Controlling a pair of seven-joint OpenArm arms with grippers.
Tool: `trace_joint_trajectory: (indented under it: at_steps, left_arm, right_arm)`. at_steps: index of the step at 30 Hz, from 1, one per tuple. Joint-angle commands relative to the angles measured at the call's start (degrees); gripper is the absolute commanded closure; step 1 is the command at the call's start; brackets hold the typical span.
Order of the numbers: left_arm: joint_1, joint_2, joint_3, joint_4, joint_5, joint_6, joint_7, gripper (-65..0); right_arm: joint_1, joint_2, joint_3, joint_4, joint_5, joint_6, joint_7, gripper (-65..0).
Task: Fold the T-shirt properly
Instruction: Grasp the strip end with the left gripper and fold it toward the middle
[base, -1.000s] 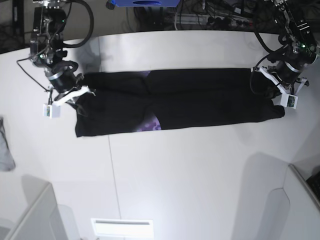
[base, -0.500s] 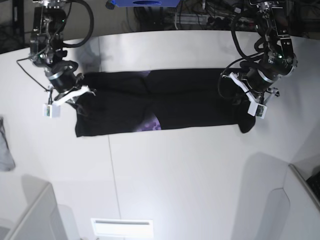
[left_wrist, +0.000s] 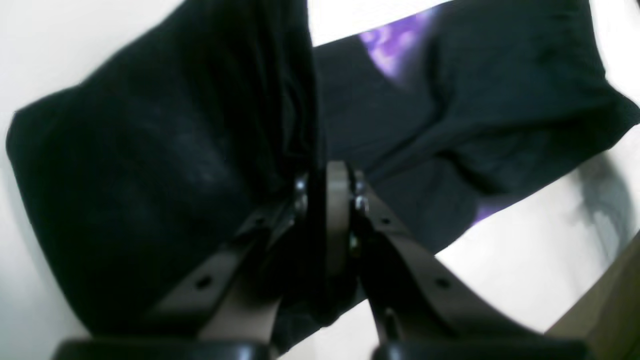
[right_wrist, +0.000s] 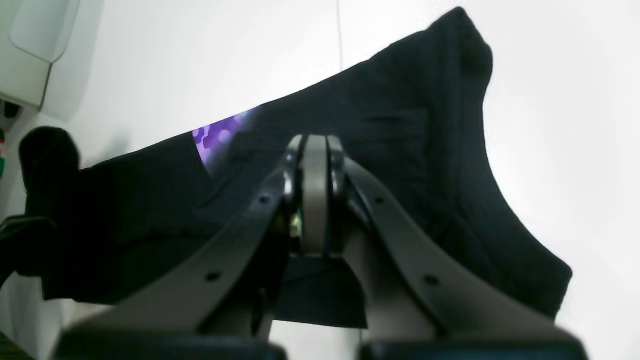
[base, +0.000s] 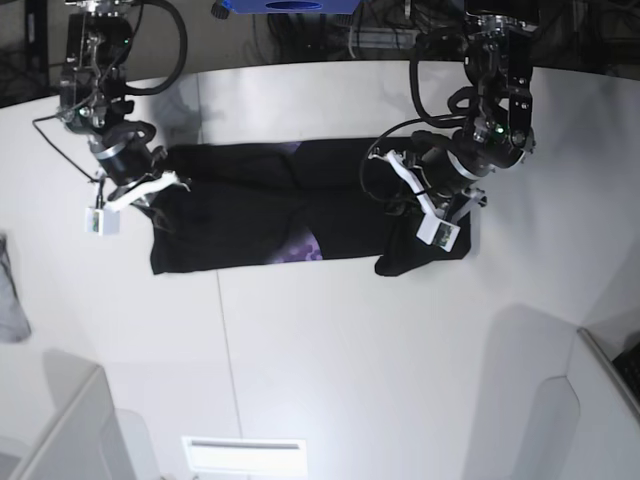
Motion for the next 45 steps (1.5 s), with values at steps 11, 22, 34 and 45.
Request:
trace_joint_trajectory:
  at_steps: [11, 22, 34, 45]
  left_arm:
    - [-1.64, 1.17, 5.48, -1.97, -0.52, -0.26, -1.39, 0.0]
    - [-4.11, 3.28, 8.91, -5.23, -0.52, -0.26, -1.39, 0.0]
    - [-6.22, 4.42, 11.1, -10.15, -0.52, -0.26, -1.48, 0.0]
    - [-7.01, 5.57, 11.46, -12.88, -0.52, -0.26, -1.75, 0.0]
  right_arm:
    - [0.44, 0.47, 0.4, 0.92, 0.56, 0.57, 1.3, 0.0]
    - [0.53, 0.47, 0.48, 0.83, 0.56, 0.57, 1.3, 0.0]
    - [0.61, 0.56, 0.48, 0.83, 0.56, 0.57, 1.3, 0.0]
    - [0.7, 0.56, 0.48, 0.83, 0.56, 0.57, 1.3, 0.0]
